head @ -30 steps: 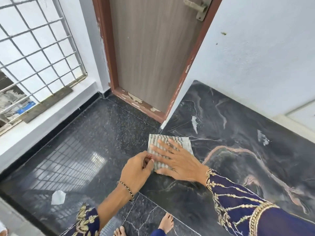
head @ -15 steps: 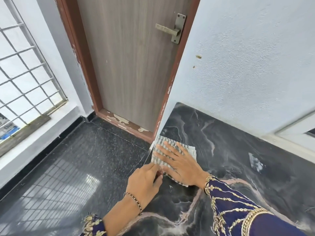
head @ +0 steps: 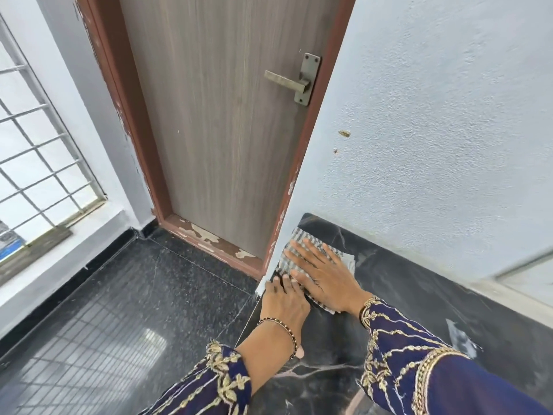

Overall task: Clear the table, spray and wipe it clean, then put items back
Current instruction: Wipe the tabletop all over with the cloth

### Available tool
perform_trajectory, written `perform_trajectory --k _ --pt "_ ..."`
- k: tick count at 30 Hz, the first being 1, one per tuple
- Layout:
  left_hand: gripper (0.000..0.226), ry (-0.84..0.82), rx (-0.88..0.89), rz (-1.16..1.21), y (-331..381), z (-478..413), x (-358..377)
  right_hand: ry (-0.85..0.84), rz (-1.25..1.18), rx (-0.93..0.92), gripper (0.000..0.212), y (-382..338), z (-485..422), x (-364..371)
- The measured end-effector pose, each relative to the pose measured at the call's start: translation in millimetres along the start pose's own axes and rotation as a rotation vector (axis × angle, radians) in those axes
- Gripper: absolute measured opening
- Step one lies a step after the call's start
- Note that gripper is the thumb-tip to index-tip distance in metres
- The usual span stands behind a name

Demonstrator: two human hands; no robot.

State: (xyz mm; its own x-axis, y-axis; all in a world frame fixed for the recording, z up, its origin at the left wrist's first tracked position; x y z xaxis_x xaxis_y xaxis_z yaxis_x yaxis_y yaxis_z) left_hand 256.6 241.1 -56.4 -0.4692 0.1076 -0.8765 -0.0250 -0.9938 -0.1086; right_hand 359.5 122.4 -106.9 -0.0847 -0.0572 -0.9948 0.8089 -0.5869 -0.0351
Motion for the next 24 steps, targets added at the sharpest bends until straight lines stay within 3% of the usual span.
perform_trajectory --k 4,10,16,24 --pt "0.085 -0.034 -0.026 -0.068 6.1 -11.9 -5.0 0.001 -0.004 0.033 0.056 20.9 -16.5 -3.1" --pt "0.085 -0.054 -0.002 -0.121 7.8 -10.7 -8.8 0.021 -0.056 0.097 0.059 49.6 -43.0 -4.2" --pt "0.059 -0.068 -0.06 -0.125 18.4 -11.7 -16.7 0.024 -0.099 0.128 0.064 54.5 -44.1 -3.3" --pt "0.071 -0.135 -0.13 -0.105 20.1 -16.7 -14.1 -0.011 -0.11 0.148 0.062 101.3 40.0 5.1"
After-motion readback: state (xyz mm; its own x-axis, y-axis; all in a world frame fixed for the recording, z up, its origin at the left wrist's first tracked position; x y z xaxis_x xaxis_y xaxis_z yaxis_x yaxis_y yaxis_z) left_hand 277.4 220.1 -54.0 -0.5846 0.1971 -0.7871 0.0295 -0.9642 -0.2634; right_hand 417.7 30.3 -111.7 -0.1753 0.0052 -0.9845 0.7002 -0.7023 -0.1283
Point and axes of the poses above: each hand's wrist, its own z-axis away from the middle knuckle, its own x-axis out of the palm, y = z × x, the point moved 2 cm from there along -z, towards the middle knuckle, and after that the axes turned 8 degrees about -x, right-handed, at the moved point
